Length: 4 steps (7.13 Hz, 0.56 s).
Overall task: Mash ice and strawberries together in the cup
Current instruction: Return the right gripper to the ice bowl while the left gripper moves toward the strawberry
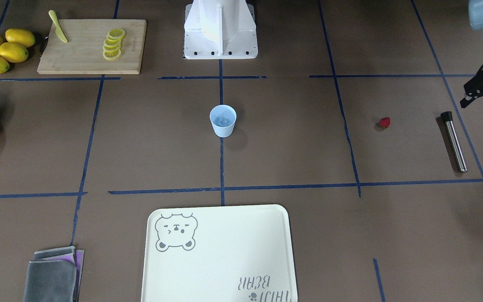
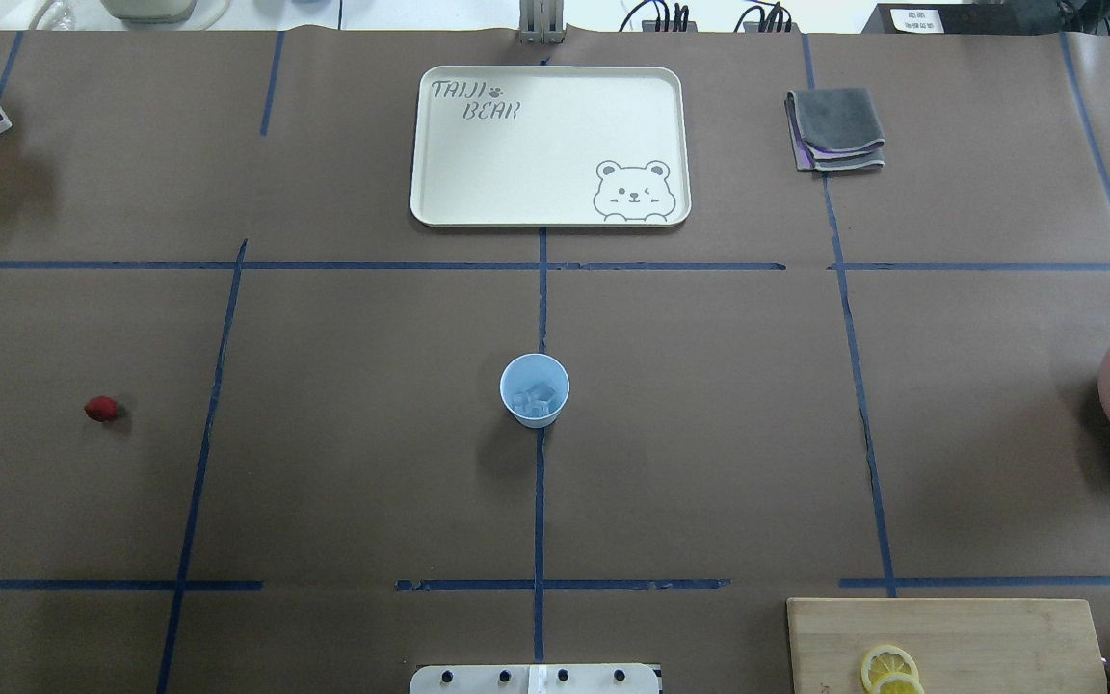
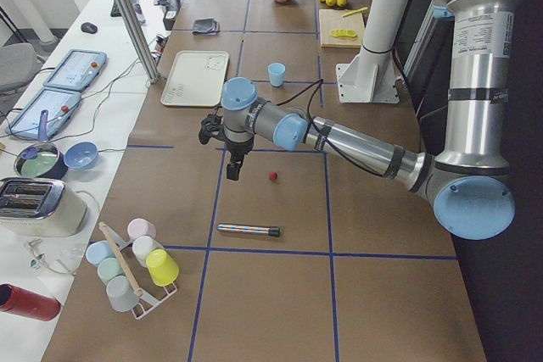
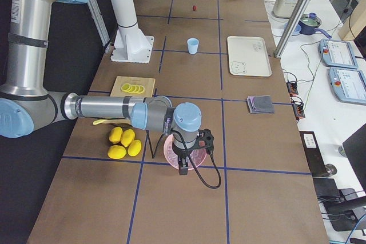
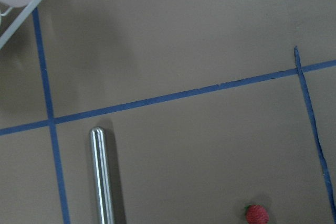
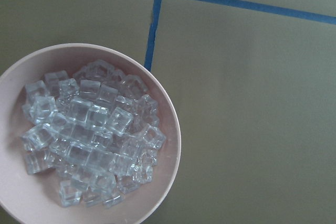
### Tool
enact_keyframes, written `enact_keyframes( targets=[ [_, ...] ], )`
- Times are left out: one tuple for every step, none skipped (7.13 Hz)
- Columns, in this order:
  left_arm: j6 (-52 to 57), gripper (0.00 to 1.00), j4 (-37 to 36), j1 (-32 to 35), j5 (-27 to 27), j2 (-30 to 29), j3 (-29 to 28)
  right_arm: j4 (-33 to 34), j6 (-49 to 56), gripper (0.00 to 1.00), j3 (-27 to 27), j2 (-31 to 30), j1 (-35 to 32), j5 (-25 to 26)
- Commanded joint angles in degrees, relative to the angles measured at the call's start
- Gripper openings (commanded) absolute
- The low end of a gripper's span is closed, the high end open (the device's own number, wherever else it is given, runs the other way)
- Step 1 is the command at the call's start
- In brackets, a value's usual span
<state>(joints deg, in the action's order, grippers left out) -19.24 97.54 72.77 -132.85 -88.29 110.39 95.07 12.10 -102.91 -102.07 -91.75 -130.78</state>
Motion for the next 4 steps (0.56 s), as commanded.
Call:
enact_keyframes(
  targets=[
    [-11.98,1.0,9.01,-7.69,4.24,2.5,0.36,-0.85,-0.58,0.99,-0.01,-0.24,-0.01,0.09],
    [-19.62,1.0,14.11,-13.91,8.27,3.73,0.01,-0.85,-0.5,0.99,0.08,-0.33,-0.01,0.0],
    [-24.22,1.0,17.56,-18.76,13.27,4.35,-0.78,-0.85,-0.49,0.99,0.08,-0.33,-0.01,0.09],
    [-28.88,1.0,18.64,-22.9,15.23,4.27,-1.13,-0.85,-0.49,0.99,0.08,-0.33,-0.01,0.18]
  ],
)
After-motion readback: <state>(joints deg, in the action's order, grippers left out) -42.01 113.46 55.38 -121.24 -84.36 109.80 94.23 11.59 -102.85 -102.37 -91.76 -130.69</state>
